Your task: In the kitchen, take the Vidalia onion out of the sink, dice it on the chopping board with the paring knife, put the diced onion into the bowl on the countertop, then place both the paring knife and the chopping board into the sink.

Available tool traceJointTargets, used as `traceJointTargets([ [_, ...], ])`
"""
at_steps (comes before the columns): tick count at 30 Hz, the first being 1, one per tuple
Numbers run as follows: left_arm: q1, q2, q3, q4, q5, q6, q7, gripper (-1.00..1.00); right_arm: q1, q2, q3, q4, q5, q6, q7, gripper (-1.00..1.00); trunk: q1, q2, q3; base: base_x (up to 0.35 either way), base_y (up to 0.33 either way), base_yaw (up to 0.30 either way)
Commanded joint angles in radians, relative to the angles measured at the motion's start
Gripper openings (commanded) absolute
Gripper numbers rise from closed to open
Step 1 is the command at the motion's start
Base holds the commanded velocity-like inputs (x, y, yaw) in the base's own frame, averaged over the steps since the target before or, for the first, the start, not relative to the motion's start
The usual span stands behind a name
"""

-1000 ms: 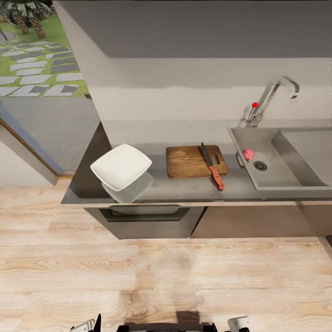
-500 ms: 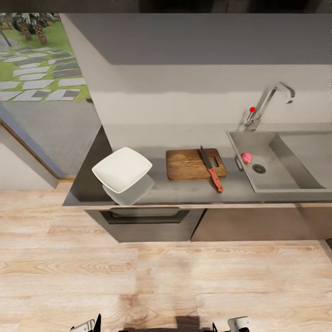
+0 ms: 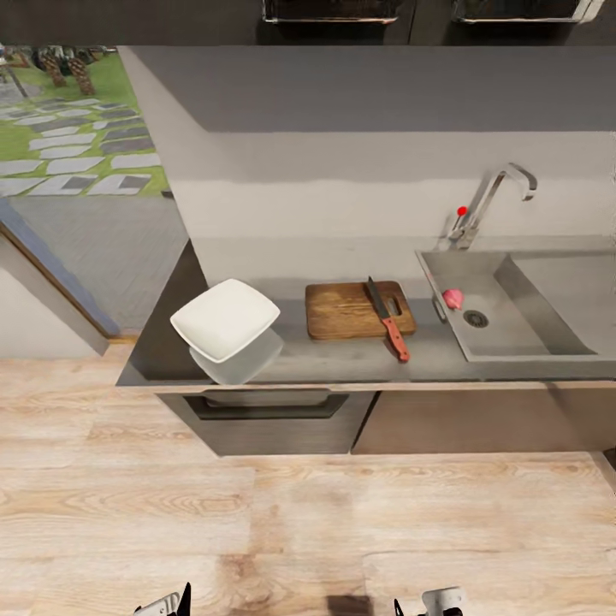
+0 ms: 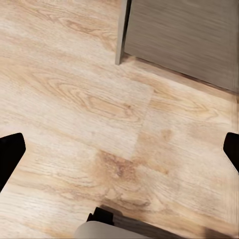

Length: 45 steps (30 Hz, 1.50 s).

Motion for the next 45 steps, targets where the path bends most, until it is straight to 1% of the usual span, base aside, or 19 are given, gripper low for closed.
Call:
traceJointTargets([
  [1,-0.001,0.0,0.009,0.004,-0.003,-0.004,-0.004,1.0,-0.001,0.0,0.008,0.001,0.0,-0.002,-0.009,1.0,0.001,-0.002,0.0,0.0,-0.195,0.0],
  [14,-0.002,-0.002,0.009,0.004,-0.003,-0.004,-0.004,1.0,-0.001,0.0,0.008,0.001,0.0,-0.002,-0.008,1.0,0.001,-0.002,0.022,0.0,-0.245,0.0],
  [45,-0.001,-0.002,0.009,0.004,-0.003,-0.005,-0.004,1.0,-0.001,0.0,0.008,0.007,0.0,-0.006,-0.008,1.0,0.001,-0.002,0.072,0.0,-0.304,0.0],
])
